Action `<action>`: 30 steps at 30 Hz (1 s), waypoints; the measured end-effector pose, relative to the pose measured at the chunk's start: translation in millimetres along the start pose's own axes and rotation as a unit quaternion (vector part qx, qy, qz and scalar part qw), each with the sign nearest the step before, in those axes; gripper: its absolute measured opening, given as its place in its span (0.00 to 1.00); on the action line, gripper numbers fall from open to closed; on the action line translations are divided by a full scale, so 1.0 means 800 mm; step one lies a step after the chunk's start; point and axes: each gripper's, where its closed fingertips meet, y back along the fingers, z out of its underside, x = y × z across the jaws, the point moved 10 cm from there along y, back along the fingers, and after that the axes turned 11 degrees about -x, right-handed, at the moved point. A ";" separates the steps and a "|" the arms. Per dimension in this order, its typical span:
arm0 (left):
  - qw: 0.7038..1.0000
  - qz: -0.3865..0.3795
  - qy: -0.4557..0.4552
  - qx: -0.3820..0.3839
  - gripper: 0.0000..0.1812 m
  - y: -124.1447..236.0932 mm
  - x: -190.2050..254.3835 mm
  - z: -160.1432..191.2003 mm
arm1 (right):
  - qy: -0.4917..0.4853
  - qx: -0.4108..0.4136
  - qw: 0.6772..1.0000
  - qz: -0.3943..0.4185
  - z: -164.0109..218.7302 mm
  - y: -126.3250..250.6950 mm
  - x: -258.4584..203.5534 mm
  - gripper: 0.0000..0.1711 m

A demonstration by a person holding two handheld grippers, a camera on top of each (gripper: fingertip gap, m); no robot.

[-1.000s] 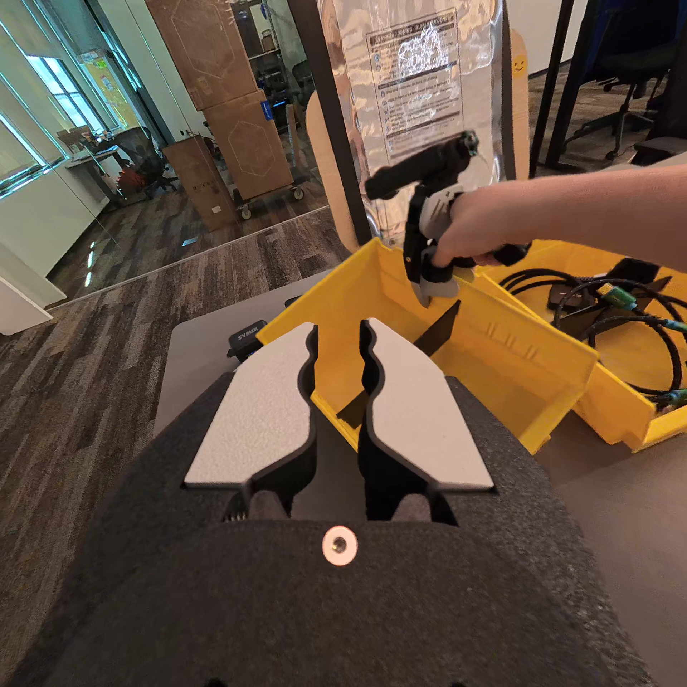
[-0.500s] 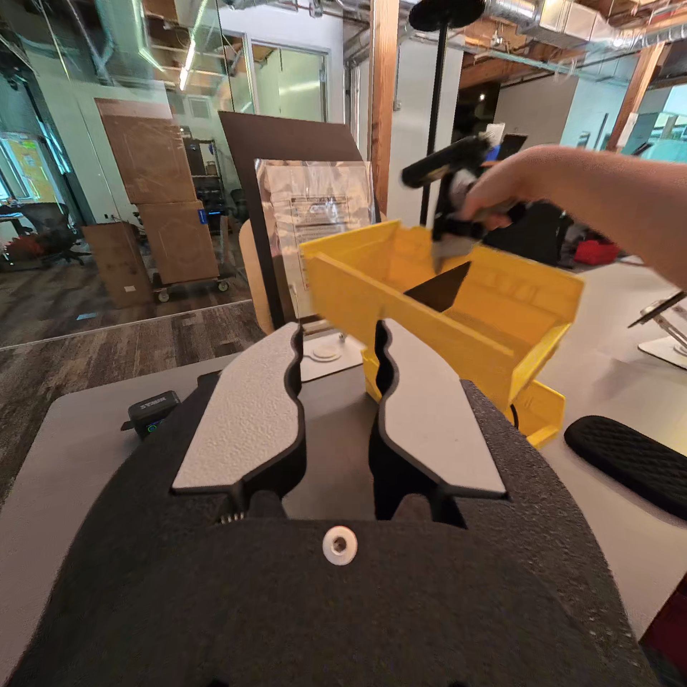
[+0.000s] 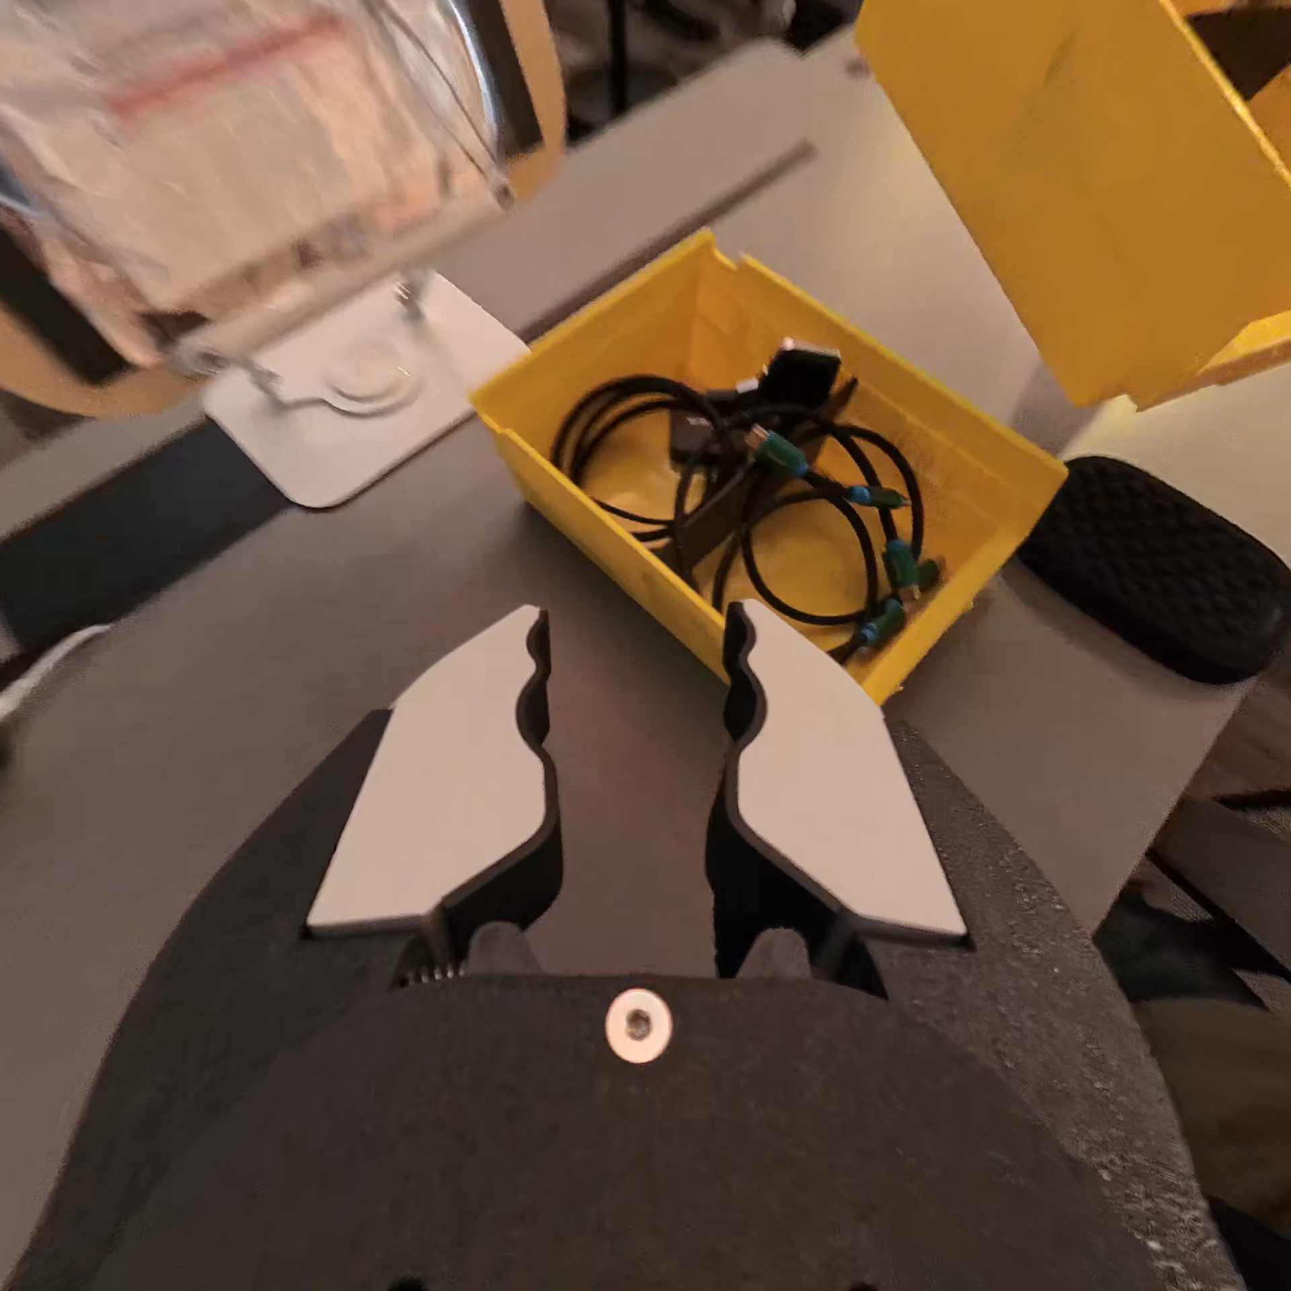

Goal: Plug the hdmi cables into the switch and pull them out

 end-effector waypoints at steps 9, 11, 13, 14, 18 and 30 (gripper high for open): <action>0.976 0.001 -0.006 -0.218 0.30 -0.156 0.015 -0.022 | 0.050 0.000 0.999 -0.005 -0.047 -0.090 0.053 0.06; 0.971 -0.007 0.002 -0.241 0.29 -0.169 0.011 -0.020 | 0.064 0.015 0.998 0.013 -0.052 -0.099 0.051 0.07; 0.964 -0.016 0.006 -0.265 0.27 -0.181 0.007 -0.016 | 0.068 0.025 0.997 0.032 -0.054 -0.104 0.046 0.08; 0.962 -0.007 0.006 -0.273 0.25 -0.185 0.007 -0.016 | 0.071 0.028 0.996 0.036 -0.054 -0.105 0.043 0.07; 0.956 0.028 0.017 -0.293 0.10 -0.191 0.007 -0.021 | 0.088 0.041 0.995 0.031 -0.057 -0.111 0.039 0.07; 0.947 -0.014 0.087 -0.310 0.05 -0.171 -0.062 -0.004 | 0.112 -0.013 0.992 0.060 -0.101 -0.162 -0.006 0.05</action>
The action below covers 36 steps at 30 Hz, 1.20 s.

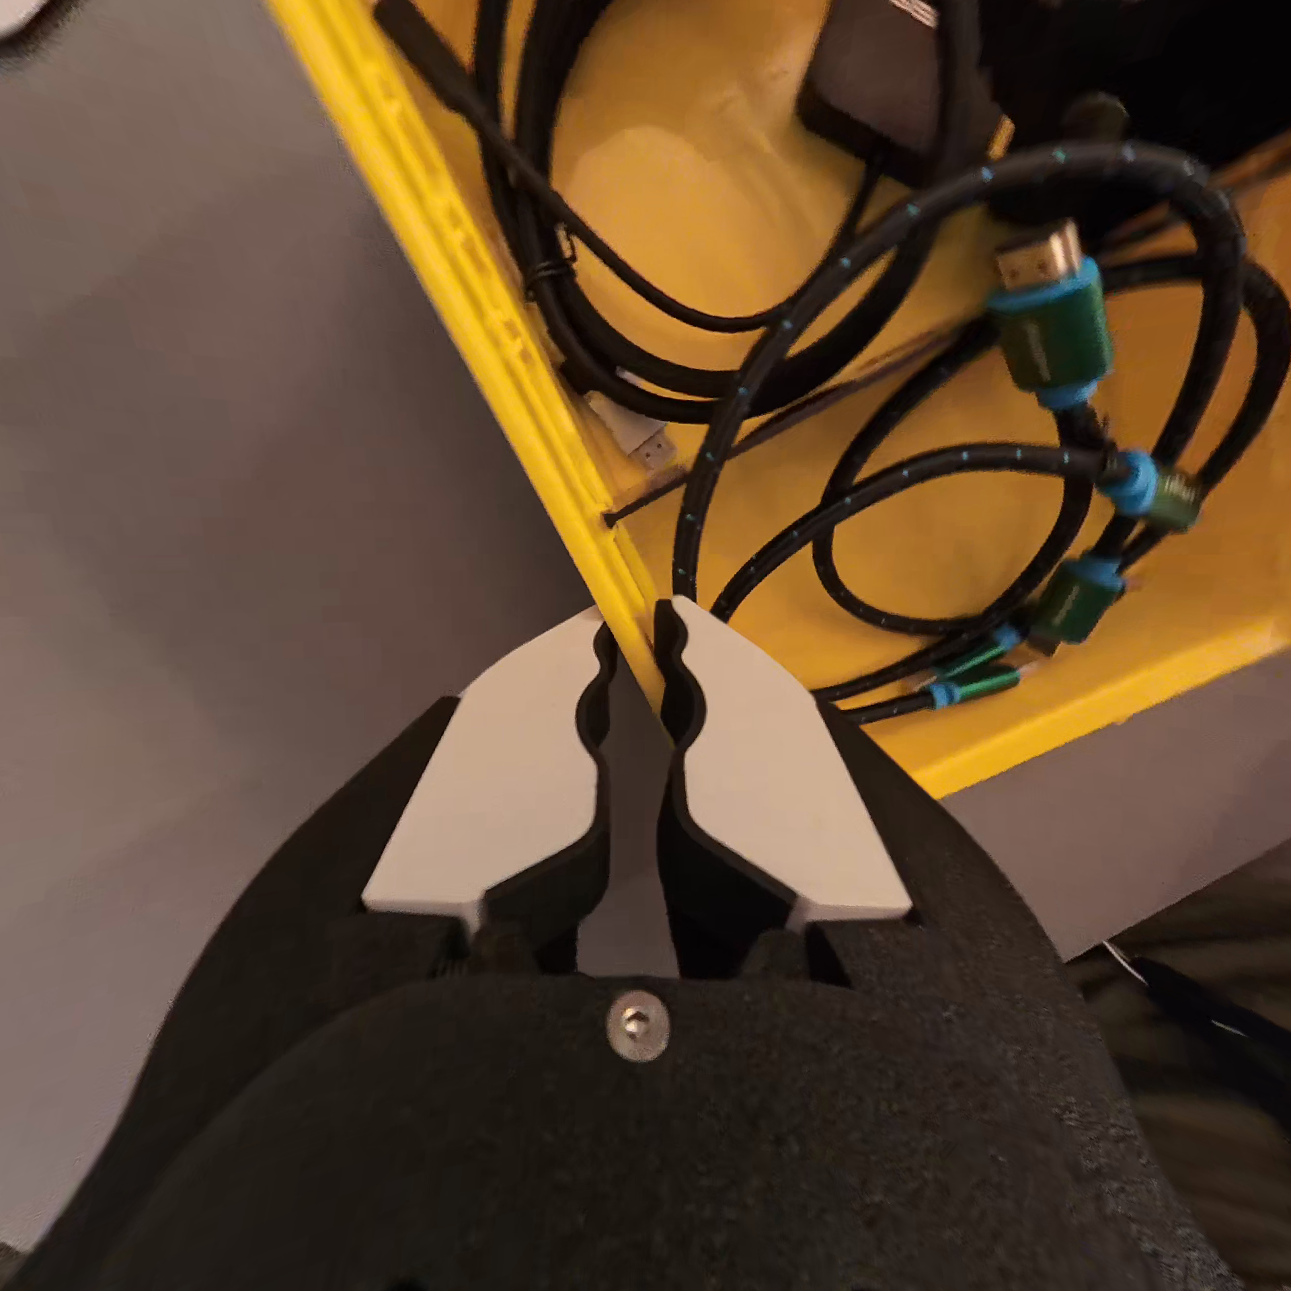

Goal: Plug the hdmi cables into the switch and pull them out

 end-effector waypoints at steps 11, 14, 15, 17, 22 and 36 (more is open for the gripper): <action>0.983 0.021 0.173 0.053 0.02 0.015 -0.148 0.091 | 0.001 0.066 0.998 0.024 -0.036 -0.016 -0.054 0.04; 0.975 0.015 0.211 0.065 0.02 0.018 -0.176 0.120 | 0.007 0.065 0.998 0.020 -0.034 -0.014 -0.048 0.05; 0.972 0.013 0.225 0.070 0.02 0.019 -0.184 0.130 | 0.011 0.056 0.998 0.013 -0.031 -0.011 -0.046 0.07; 0.963 0.010 0.258 0.079 0.02 0.021 -0.199 0.147 | 0.017 0.031 0.999 -0.006 -0.019 -0.006 -0.042 0.10; 0.942 0.011 0.320 0.105 0.03 0.023 -0.223 0.178 | 0.009 -0.013 1.000 -0.021 0.015 0.007 -0.030 0.15; 0.941 0.013 0.324 0.100 0.03 0.024 -0.222 0.188 | 0.063 0.038 0.996 -0.042 0.073 0.053 -0.020 0.16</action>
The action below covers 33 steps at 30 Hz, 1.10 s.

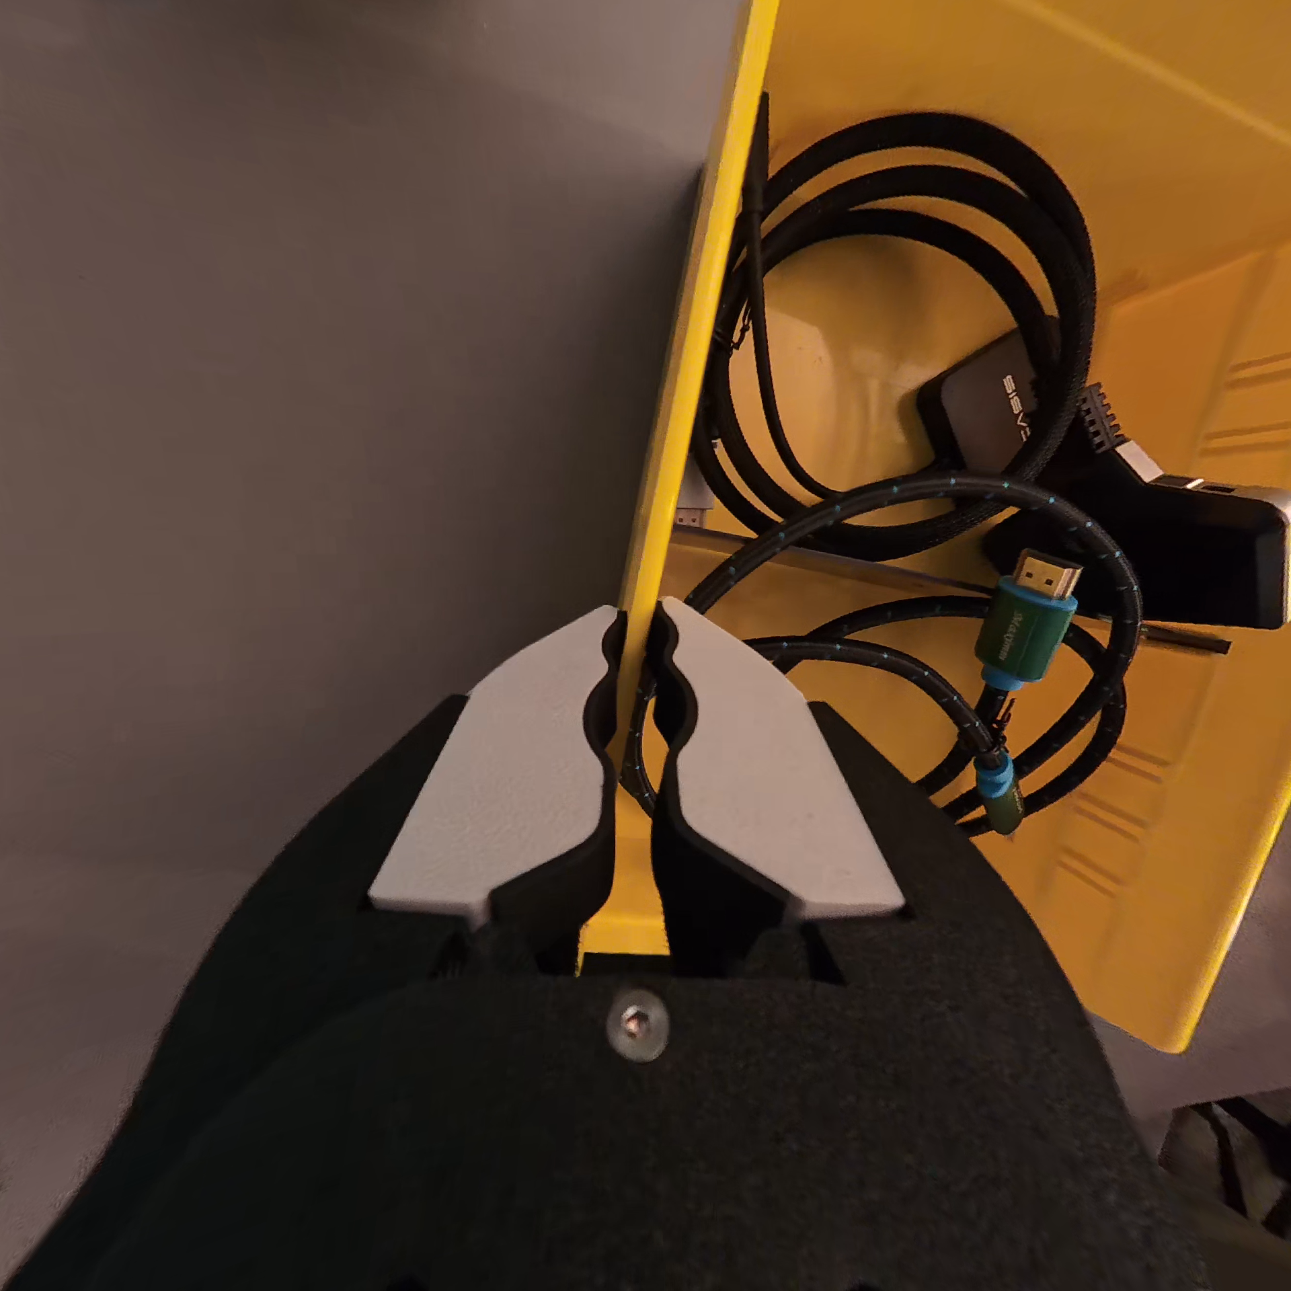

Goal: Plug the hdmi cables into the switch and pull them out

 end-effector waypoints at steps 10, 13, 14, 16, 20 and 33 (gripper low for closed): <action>0.999 0.015 0.017 -0.045 0.04 0.001 -0.001 0.019 | -0.075 -0.101 0.992 -0.009 -0.003 -0.043 -0.001 0.07; 0.998 0.029 0.021 -0.053 0.04 -0.001 -0.004 0.022 | -0.096 -0.090 0.991 -0.007 -0.010 -0.046 -0.008 0.07; 0.998 0.033 0.025 -0.054 0.04 -0.002 -0.006 0.022 | -0.097 -0.087 0.991 -0.006 -0.011 -0.047 -0.011 0.07; 0.997 0.039 0.031 -0.053 0.04 -0.003 -0.008 0.023 | -0.101 -0.086 0.991 -0.005 -0.013 -0.050 -0.016 0.07; 0.997 0.050 0.027 -0.054 0.04 -0.004 -0.011 0.024 | -0.102 -0.094 0.990 -0.013 -0.008 -0.050 -0.018 0.07; 0.995 0.067 0.078 0.017 0.05 -0.004 -0.041 0.021 | -0.070 -0.062 0.996 -0.002 -0.005 -0.030 -0.018 0.06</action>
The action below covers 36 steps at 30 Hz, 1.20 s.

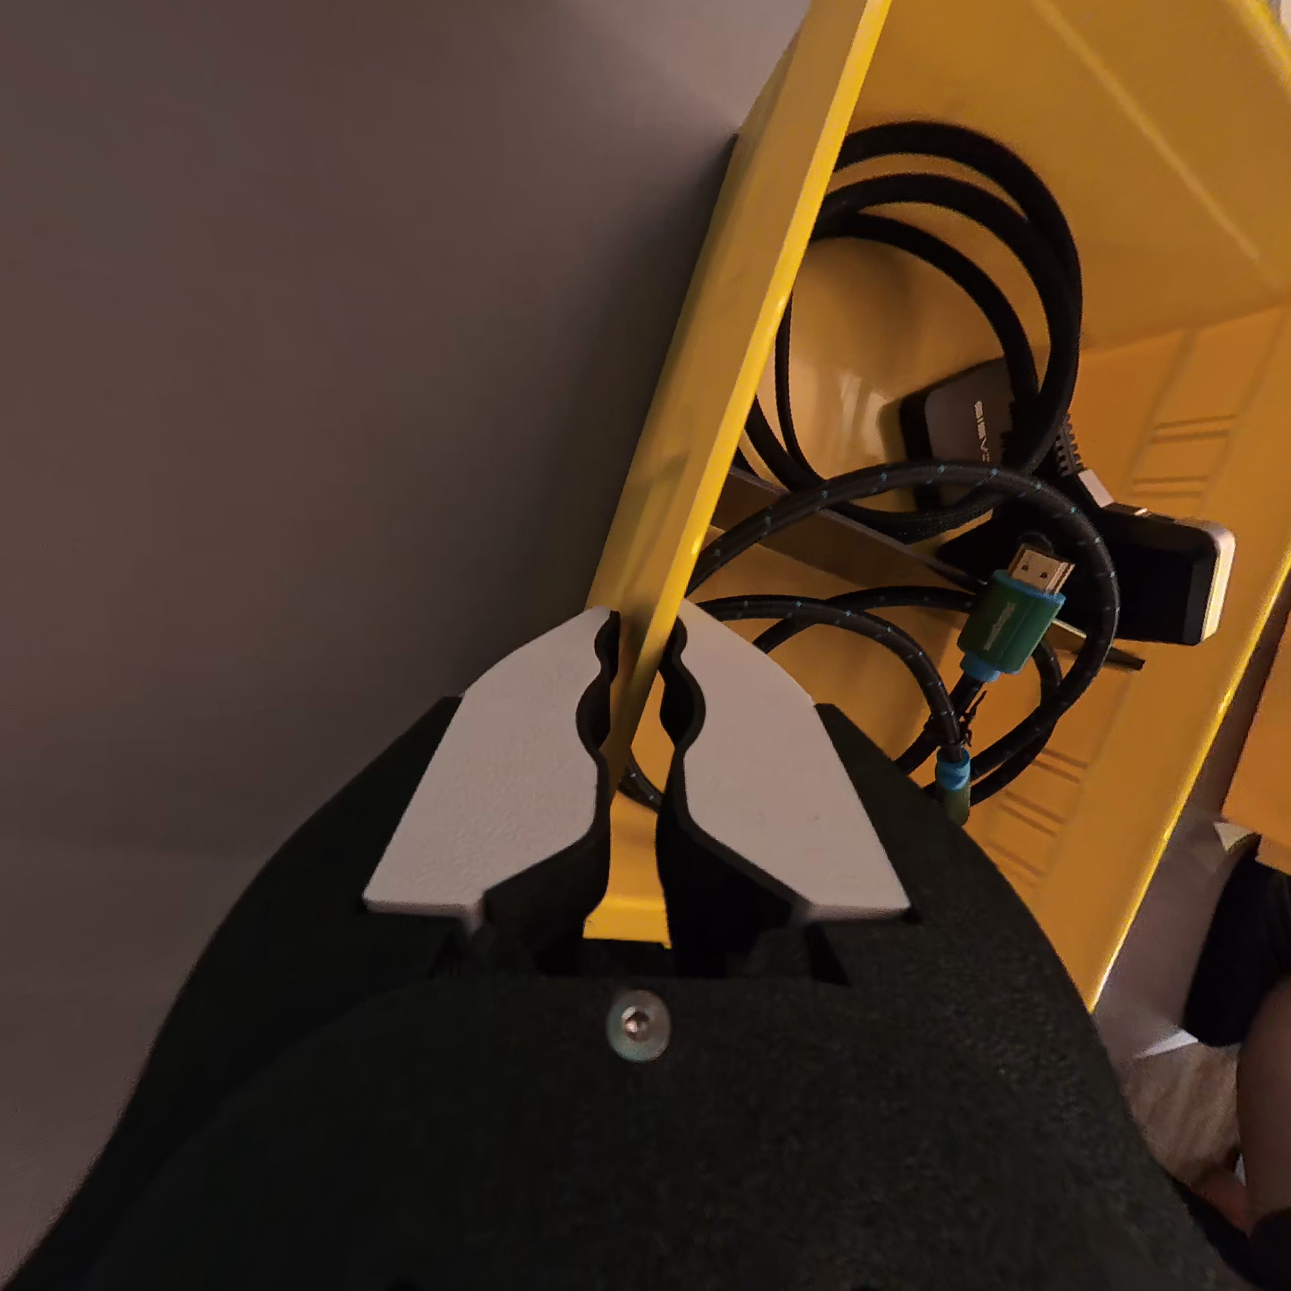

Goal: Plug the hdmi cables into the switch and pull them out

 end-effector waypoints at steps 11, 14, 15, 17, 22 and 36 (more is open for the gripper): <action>0.994 0.010 0.092 0.060 0.06 0.015 -0.044 0.014 | 0.025 0.061 0.998 0.012 0.015 0.026 -0.013 0.10; 0.995 -0.008 0.085 0.055 0.05 0.014 -0.040 0.012 | 0.019 0.057 0.998 -0.003 0.017 0.025 -0.007 0.09; 0.995 -0.012 0.083 0.054 0.05 0.014 -0.038 0.011 | 0.017 0.055 0.998 -0.007 0.018 0.025 -0.005 0.08; 0.995 -0.010 0.082 0.053 0.05 0.011 -0.033 0.008 | 0.016 0.039 0.999 -0.006 0.022 0.024 -0.002 0.07; 0.997 -0.008 0.062 0.037 0.05 0.008 -0.023 0.005 | 0.017 0.036 0.999 0.018 0.030 0.027 -0.002 0.07; 0.999 -0.033 0.024 0.036 0.07 0.016 -0.008 0.005 | 0.011 -0.074 0.994 0.076 -0.005 -0.022 -0.011 0.04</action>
